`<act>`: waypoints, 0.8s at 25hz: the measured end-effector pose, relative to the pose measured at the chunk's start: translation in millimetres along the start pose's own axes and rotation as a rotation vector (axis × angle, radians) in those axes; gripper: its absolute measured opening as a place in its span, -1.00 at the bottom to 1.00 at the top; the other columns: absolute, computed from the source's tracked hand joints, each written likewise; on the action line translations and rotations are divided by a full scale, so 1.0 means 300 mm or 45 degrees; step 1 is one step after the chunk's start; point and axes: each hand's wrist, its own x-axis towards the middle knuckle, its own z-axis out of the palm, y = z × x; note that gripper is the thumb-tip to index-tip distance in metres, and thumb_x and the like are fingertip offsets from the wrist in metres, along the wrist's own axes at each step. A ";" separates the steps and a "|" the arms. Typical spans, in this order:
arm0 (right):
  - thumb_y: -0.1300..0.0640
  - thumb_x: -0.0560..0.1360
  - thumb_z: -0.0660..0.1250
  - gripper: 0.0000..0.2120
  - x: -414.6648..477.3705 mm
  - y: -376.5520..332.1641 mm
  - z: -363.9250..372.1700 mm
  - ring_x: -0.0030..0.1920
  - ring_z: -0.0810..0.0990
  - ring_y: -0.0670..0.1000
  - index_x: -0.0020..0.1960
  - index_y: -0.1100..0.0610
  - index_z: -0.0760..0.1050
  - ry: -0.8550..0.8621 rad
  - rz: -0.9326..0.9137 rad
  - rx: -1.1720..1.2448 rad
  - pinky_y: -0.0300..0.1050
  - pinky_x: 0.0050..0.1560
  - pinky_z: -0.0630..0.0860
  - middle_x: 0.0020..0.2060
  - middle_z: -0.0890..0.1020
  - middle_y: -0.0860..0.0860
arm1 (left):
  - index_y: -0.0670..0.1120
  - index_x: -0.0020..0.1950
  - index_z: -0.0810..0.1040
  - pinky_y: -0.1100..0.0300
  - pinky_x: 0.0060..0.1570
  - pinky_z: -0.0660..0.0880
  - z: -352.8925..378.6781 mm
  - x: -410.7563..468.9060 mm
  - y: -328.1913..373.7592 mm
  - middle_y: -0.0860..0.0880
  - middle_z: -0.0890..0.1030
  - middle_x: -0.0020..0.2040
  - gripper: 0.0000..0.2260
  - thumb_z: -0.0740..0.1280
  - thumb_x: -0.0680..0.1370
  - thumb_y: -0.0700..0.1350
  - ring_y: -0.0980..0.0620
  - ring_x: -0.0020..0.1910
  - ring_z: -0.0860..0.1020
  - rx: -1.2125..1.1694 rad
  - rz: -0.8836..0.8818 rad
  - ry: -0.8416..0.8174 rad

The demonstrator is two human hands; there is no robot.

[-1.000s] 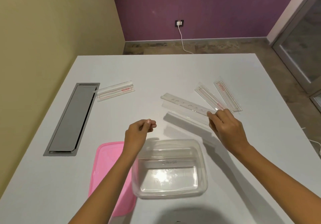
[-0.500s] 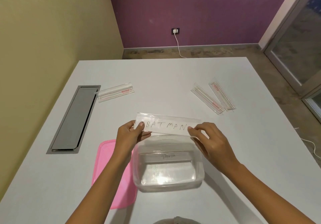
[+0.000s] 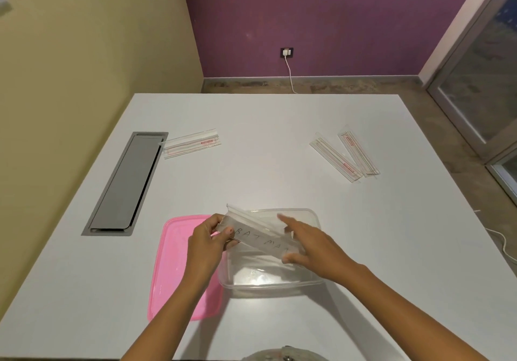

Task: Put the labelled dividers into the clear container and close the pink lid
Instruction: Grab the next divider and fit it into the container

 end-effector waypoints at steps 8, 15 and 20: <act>0.10 0.41 0.42 -0.40 0.009 0.066 0.091 0.24 0.48 0.06 0.39 -0.06 0.29 -0.227 0.033 -0.378 -0.07 0.08 0.44 0.27 0.50 -0.05 | 0.00 0.30 0.46 0.22 0.16 0.34 -0.013 0.030 -0.066 0.08 0.50 0.24 -0.61 0.39 0.49 0.00 0.07 0.21 0.47 0.608 0.188 0.119; 0.18 0.41 0.42 -0.49 0.059 0.054 0.145 0.20 0.52 0.14 0.33 0.03 0.38 -0.357 0.064 -0.443 0.00 0.08 0.48 0.22 0.55 0.06 | -0.13 0.35 0.46 0.25 0.35 0.22 0.005 0.049 -0.144 -0.09 0.44 0.39 -0.60 0.24 0.53 -0.37 -0.04 0.40 0.38 0.803 0.255 0.013; 0.28 0.49 0.29 -0.57 0.060 0.058 0.151 0.22 0.50 0.17 0.33 0.07 0.38 -0.381 0.072 -0.423 -0.01 0.08 0.46 0.23 0.53 0.13 | -0.14 0.31 0.50 0.25 0.28 0.31 0.014 0.053 -0.158 -0.12 0.42 0.40 -0.58 0.19 0.51 -0.45 -0.08 0.38 0.39 0.769 0.310 0.037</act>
